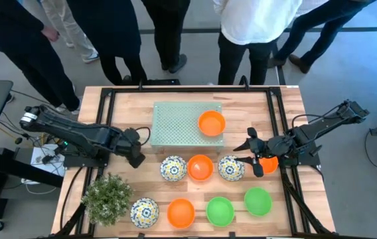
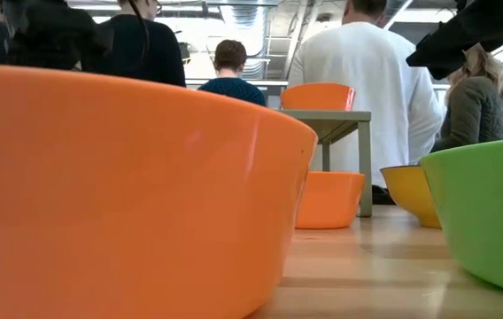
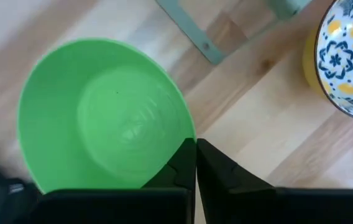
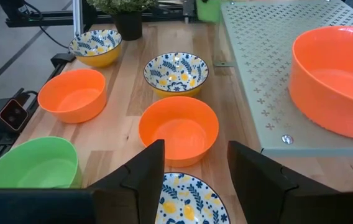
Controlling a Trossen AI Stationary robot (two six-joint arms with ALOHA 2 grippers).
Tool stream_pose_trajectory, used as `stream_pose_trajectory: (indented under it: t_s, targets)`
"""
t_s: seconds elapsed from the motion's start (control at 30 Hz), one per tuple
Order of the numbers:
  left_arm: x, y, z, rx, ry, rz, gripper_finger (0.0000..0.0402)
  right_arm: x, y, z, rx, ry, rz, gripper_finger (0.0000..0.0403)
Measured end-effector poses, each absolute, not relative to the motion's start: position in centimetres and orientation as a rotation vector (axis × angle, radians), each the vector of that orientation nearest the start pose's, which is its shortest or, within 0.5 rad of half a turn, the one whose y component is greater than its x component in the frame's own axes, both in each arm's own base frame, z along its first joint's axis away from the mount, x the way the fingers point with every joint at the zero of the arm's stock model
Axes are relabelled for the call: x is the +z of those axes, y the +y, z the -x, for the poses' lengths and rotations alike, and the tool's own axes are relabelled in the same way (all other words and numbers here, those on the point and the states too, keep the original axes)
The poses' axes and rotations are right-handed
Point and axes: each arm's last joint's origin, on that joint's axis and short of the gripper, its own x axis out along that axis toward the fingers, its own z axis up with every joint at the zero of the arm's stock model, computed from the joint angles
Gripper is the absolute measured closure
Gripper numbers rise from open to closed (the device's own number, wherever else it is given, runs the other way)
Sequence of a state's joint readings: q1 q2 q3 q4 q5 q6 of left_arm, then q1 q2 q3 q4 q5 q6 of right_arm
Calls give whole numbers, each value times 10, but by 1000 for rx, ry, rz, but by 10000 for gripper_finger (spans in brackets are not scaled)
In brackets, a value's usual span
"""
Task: Pick & Place Mini bowls
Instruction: Put the green bowl on the shelf
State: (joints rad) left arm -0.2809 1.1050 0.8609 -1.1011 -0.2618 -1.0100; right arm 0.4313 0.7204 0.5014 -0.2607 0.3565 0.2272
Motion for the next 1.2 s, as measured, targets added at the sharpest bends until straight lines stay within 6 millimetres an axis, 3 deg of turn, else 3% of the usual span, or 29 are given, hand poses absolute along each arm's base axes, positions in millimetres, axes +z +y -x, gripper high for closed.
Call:
stream_pose_trajectory:
  t_s: [0.2, 0.47, 0.73, 0.9, 1.2]
  targets:
    - [288, -49, -179, 607, 1058, 410, 398, 239, 57, -148, 23, 448, -40, 234]
    - [334, -61, -214, 509, 921, 157, 398, 239, 57, -148, 23, 447, -40, 235]
    - [328, -72, -263, 321, 909, -149, 398, 239, 57, -148, 22, 447, -39, 236]
    - [323, -69, -285, 188, 882, -176, 398, 239, 57, -148, 33, 445, 7, 236]
    - [326, -26, -300, 135, 853, -122, 398, 240, 57, -148, 34, 440, 10, 235]
